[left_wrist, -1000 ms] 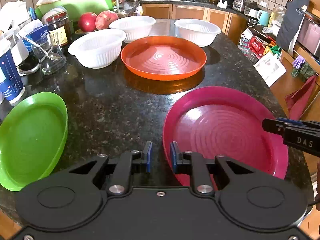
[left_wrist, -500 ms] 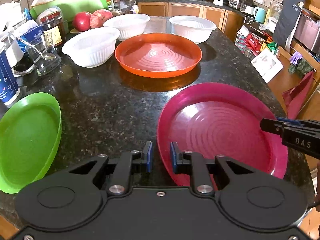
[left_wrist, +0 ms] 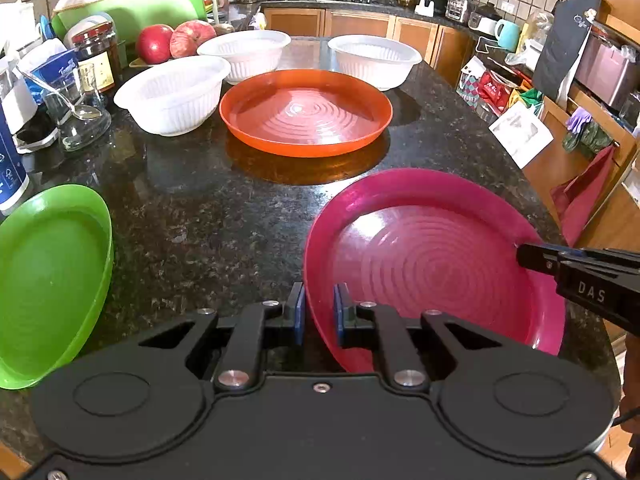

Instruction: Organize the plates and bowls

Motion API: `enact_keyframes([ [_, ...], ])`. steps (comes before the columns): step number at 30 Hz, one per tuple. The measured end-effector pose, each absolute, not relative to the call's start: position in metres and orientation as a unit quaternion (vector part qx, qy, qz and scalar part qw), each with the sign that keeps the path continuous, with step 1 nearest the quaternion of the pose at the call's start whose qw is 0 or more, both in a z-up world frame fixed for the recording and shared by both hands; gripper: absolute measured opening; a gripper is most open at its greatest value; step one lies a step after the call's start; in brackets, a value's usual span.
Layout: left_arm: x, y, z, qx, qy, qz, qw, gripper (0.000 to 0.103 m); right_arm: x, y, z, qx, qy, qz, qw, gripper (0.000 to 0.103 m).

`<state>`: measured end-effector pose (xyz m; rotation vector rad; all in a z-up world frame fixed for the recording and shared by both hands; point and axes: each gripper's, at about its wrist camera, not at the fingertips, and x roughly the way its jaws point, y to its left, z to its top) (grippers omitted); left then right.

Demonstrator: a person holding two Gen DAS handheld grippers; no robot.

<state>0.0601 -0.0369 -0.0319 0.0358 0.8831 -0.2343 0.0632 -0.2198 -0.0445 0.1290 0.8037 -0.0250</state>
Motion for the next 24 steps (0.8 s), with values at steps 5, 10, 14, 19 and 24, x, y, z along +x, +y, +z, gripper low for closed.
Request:
enact_keyframes([
  [5, 0.057, -0.033, -0.031, 0.017, 0.423, -0.111, 0.899, 0.019, 0.059, -0.215, -0.045, 0.060, 0.392, -0.009, 0.918, 0.012],
  [10, 0.052, -0.026, -0.028, 0.019, 0.413, -0.105, 0.905, 0.019, 0.057, -0.206, -0.043, 0.057, 0.388, -0.002, 0.920, 0.012],
  [14, 0.051, -0.018, -0.027, 0.016, 0.414, -0.097, 0.905, 0.019, 0.056, -0.198, -0.041, 0.052, 0.388, 0.005, 0.920, 0.012],
  [19, 0.047, -0.006, -0.026, 0.013, 0.410, -0.086, 0.908, 0.019, 0.054, -0.187, -0.038, 0.049, 0.387, 0.019, 0.921, 0.012],
  [24, 0.040, 0.013, -0.021, 0.015, 0.395, -0.071, 0.916, 0.019, 0.055, -0.166, -0.034, 0.038, 0.383, 0.034, 0.922, 0.012],
])
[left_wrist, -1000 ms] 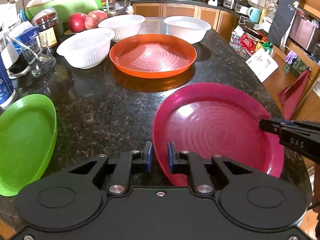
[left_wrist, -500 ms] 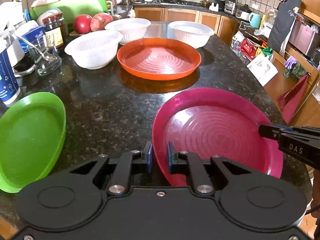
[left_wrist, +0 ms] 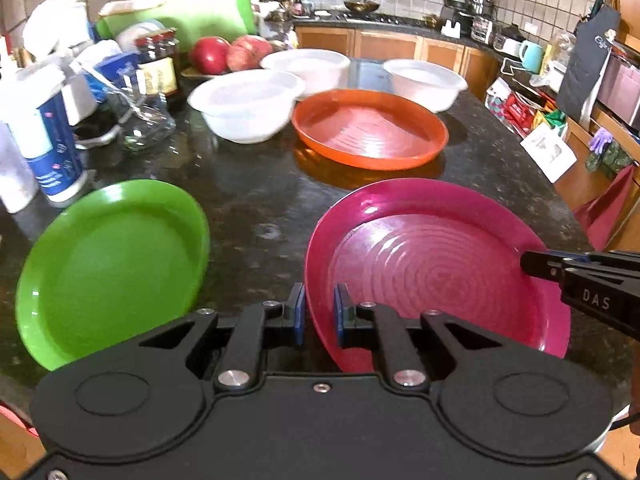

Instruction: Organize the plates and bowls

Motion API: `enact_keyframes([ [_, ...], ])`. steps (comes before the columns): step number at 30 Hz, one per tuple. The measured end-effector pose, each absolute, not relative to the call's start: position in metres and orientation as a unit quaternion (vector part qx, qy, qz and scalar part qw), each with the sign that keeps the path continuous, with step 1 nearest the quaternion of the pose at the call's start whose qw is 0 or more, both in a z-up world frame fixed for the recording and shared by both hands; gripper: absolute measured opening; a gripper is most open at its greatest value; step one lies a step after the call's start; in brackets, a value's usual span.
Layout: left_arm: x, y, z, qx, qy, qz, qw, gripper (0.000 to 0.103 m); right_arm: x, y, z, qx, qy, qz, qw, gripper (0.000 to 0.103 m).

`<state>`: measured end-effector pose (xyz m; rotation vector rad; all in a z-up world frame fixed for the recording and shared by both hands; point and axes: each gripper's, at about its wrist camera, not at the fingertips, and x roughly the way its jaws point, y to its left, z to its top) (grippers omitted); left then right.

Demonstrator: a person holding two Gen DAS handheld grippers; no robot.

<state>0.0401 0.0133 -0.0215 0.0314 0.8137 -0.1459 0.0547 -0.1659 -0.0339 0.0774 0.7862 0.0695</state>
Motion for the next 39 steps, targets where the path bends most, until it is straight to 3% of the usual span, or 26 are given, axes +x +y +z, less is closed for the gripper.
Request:
enact_keyframes([
  [17, 0.038, 0.119, 0.003, 0.026, 0.359, -0.020, 0.933, 0.019, 0.069, -0.054, -0.009, 0.036, 0.356, 0.081, 0.930, 0.013],
  [39, 0.055, 0.216, -0.013, 0.030, 0.368, -0.036, 0.929, 0.019, 0.092, 0.054, -0.023, 0.031, 0.373, 0.060, 0.925, 0.013],
])
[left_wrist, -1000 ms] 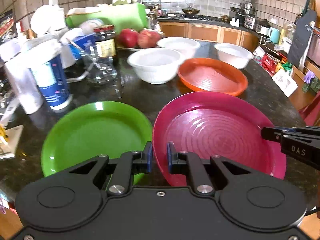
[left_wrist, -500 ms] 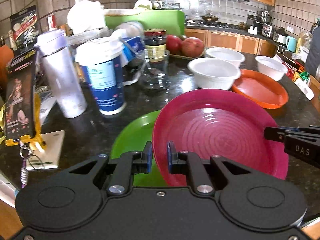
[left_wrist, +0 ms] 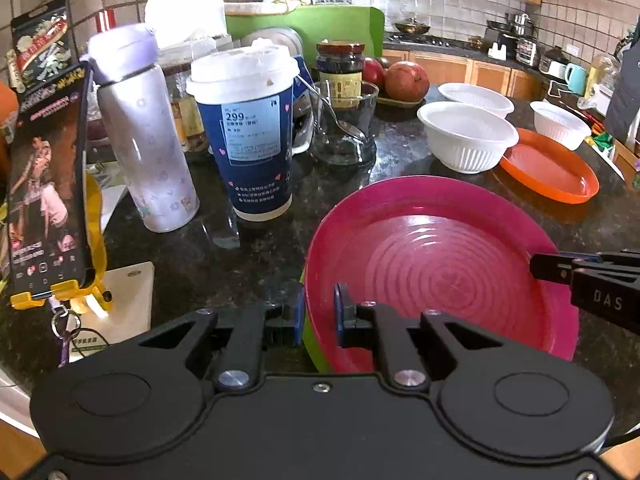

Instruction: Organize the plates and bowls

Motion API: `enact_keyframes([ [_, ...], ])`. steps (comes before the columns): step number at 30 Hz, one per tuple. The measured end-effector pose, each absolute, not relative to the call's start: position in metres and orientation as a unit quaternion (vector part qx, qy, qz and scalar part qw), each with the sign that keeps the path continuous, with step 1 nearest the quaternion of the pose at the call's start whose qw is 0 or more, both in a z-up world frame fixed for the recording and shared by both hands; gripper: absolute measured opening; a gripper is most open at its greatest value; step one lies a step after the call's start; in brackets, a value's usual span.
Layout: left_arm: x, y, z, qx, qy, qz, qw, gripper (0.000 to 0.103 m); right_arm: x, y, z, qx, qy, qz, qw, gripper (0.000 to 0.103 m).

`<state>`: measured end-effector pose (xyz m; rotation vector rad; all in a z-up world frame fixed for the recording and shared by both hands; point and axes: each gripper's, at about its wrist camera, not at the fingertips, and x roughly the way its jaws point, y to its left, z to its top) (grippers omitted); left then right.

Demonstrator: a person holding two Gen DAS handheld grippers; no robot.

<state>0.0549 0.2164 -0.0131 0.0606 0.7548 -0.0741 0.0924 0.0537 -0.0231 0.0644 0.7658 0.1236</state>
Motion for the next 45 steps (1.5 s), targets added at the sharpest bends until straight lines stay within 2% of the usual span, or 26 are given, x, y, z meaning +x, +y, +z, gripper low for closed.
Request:
enact_keyframes([
  [17, 0.063, 0.222, -0.021, 0.049, 0.364, -0.057, 0.928, 0.019, 0.098, 0.063, -0.028, 0.035, 0.382, 0.034, 0.923, 0.013],
  [23, 0.062, 0.224, -0.021, 0.049, 0.368, -0.054, 0.927, 0.021, 0.099, 0.064, -0.028, 0.040, 0.388, 0.041, 0.920, 0.018],
  [45, 0.052, 0.223, -0.016, 0.057, 0.354, -0.056, 0.932, 0.021, 0.088, 0.062, -0.022, 0.043, 0.372, 0.041, 0.926, 0.018],
])
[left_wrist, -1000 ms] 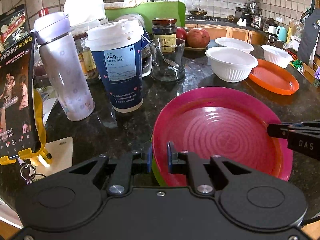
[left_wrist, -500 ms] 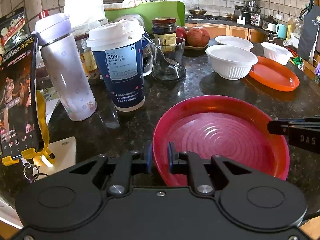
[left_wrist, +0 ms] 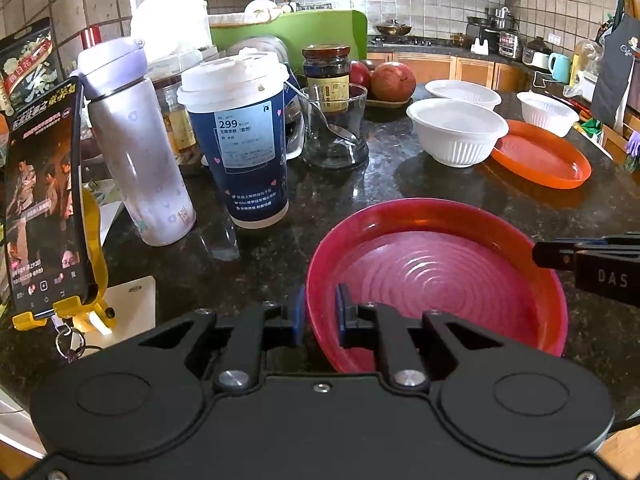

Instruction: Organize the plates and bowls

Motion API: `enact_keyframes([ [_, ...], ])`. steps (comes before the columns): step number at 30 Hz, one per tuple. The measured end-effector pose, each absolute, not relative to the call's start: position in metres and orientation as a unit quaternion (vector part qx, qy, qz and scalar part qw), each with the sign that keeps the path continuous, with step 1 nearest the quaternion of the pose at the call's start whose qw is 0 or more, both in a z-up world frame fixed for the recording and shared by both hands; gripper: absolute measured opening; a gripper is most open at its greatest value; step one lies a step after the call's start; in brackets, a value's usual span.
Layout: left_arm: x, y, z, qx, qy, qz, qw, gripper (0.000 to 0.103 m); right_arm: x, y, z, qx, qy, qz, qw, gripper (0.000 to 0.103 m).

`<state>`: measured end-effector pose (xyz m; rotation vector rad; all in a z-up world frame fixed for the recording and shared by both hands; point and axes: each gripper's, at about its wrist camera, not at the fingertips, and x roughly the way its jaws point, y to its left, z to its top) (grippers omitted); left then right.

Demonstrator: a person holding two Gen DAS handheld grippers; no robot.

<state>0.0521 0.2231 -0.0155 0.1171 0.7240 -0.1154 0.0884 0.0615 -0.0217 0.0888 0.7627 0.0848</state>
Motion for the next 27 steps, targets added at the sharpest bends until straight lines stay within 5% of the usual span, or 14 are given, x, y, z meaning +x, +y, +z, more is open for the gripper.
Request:
enact_keyframes([
  [27, 0.050, 0.180, 0.003, 0.046, 0.341, -0.007, 0.939, 0.021, 0.091, -0.004, -0.010, 0.064, 0.346, 0.059, 0.934, 0.018],
])
